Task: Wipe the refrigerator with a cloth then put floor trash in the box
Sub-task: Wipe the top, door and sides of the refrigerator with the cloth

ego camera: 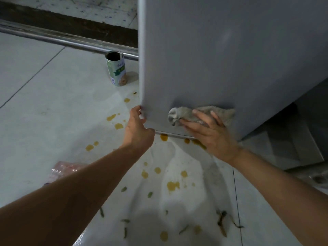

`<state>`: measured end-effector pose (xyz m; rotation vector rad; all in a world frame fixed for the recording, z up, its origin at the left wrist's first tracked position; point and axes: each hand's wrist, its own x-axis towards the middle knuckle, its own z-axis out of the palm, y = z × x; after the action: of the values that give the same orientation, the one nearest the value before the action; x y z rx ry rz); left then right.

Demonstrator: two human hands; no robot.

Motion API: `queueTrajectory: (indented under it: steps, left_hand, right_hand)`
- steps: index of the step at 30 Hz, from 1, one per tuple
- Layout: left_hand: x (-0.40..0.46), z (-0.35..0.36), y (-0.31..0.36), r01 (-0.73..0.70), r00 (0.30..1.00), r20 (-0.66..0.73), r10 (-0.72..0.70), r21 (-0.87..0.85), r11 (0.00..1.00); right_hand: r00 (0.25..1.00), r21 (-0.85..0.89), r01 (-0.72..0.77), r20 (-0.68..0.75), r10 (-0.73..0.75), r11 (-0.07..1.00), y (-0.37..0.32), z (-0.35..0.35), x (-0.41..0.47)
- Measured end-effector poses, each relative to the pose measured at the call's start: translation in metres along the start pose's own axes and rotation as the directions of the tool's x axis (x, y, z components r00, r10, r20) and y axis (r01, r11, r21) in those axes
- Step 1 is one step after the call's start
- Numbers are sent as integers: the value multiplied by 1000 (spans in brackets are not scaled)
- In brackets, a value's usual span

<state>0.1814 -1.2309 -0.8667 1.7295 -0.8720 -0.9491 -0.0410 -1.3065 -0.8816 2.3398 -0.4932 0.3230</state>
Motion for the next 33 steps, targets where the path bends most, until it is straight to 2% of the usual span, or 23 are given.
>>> queueTrajectory:
  steps: [2, 5, 7, 9, 12, 14, 17, 20, 23, 26, 28, 30, 33]
  left_hand:
    - [-5, 4, 1, 1, 1000, 2, -1, -8, 1000]
    - [-16, 10, 4, -2, 1000, 0, 2, 38, 999]
    - [-25, 14, 7, -38, 999, 21, 36, 104, 994]
    - [-31, 16, 12, -102, 994, 50, 95, 172, 980]
    - [-33, 20, 23, -220, 975, 91, 202, 286, 933]
    - [-32, 25, 26, -268, 963, 117, 243, 331, 905]
    - [-33, 37, 24, -295, 955, 137, 263, 357, 886]
    - [-37, 50, 15, -287, 956, 170, 238, 394, 873]
    - [-40, 58, 13, -286, 954, 209, 214, 432, 855]
    - [-41, 58, 17, -306, 946, 245, 213, 453, 838]
    - [-42, 57, 22, -319, 941, 260, 216, 471, 823]
    - [-47, 56, 29, -351, 930, 285, 232, 499, 793]
    - [-55, 54, 36, -480, 875, 353, 331, 542, 690]
  right_hand:
    - [978, 32, 86, 190, -90, 996, -11, 10, -17]
    - [815, 169, 198, 519, -258, 966, -16, 15, -35]
    - [841, 128, 200, 485, -237, 971, -8, 6, -33]
    - [926, 34, 180, 332, -181, 983, 6, -8, -32]
    - [999, -64, -2, 41, 5, 998, 33, -28, -38]
    - [984, -55, -147, -109, 140, 988, 47, -38, -36]
    - [930, 90, -299, -194, 312, 950, 46, -34, -33]
    - [921, 111, -336, -172, 351, 935, 24, -13, -38]
    - [978, 116, -207, 21, 206, 971, 5, 7, -59]
    - [958, 120, -231, 202, 204, 966, -4, 11, -64]
    - [942, 141, -247, 265, 204, 959, -5, 6, -63]
    - [943, 149, -281, 225, 244, 948, 2, -4, -63]
    - [889, 203, -451, 15, 458, 869, 24, -22, -65]
